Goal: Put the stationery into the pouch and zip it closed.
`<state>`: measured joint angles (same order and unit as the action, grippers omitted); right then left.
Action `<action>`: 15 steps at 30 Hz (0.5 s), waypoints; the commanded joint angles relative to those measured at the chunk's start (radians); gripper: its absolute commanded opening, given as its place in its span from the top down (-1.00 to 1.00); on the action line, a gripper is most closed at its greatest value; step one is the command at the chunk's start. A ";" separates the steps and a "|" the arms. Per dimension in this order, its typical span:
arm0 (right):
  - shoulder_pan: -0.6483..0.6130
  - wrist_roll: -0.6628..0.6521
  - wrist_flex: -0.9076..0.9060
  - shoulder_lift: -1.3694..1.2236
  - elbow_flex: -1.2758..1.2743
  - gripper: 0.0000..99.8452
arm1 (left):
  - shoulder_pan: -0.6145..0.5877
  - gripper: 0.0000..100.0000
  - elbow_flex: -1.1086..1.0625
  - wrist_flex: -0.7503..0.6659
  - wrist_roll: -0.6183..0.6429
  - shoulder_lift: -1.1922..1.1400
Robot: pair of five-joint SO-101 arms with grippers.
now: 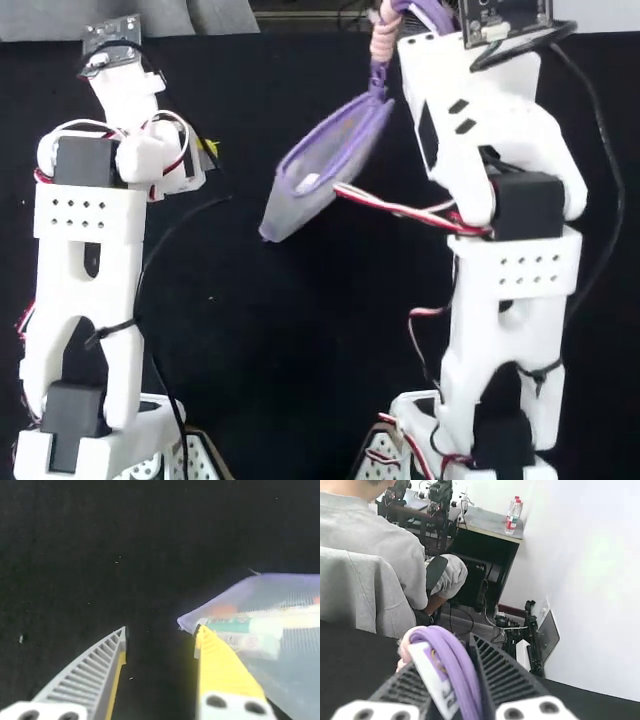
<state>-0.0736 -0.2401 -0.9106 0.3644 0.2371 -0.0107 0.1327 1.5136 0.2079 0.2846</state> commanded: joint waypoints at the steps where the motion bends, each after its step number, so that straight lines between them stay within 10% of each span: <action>1: 0.003 -0.005 0.002 -0.031 0.091 0.98 | -0.005 0.55 0.010 -0.017 -0.003 0.028; 15: -0.028 0.032 -0.273 -0.125 0.414 0.98 | -0.005 0.55 -0.064 -0.074 -0.003 0.026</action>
<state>-0.0951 -0.2186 -1.0994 0.2340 0.5132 -0.0123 0.0898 1.4860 0.2079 0.2846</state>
